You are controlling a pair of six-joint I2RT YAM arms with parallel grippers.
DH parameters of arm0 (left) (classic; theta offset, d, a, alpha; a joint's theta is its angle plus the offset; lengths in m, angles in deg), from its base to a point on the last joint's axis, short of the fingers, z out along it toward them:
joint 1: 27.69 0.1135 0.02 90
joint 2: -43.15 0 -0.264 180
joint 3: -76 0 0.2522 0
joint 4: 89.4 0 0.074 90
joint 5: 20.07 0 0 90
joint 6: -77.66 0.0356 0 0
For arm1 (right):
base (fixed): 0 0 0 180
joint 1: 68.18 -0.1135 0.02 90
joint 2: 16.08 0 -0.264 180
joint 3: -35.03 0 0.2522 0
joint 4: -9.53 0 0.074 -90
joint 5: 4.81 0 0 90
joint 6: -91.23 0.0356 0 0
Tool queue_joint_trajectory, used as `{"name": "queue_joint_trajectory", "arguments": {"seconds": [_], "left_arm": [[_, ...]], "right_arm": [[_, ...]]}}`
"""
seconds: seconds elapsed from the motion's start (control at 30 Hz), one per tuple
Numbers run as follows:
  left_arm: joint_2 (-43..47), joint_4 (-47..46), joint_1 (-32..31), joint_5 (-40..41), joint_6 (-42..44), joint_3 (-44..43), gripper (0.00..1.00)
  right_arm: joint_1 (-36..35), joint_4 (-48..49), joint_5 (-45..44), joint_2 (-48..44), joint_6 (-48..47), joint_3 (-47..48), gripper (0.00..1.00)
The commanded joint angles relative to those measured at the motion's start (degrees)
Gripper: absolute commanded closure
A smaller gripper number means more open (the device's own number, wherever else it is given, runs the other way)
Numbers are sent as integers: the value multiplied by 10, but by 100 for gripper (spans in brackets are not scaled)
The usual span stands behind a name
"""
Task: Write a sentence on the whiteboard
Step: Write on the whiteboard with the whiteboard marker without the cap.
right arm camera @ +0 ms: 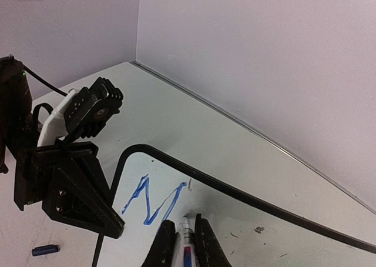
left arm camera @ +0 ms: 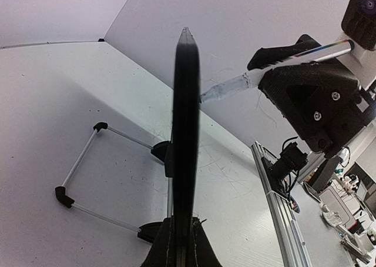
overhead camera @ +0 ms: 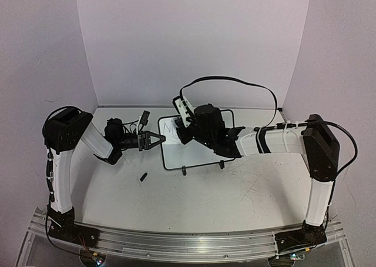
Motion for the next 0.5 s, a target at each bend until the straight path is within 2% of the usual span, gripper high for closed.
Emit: {"name": "queue_joint_trajectory", "arguments": {"seconds": [0.0, 0.47], "left_arm": [[17, 1, 1, -14, 0, 0, 100], [18, 2, 1, -14, 0, 1, 100]], "right_arm": [[1, 5, 3, 8, -3, 12, 100], [-1, -4, 5, -2, 8, -18, 100]]}}
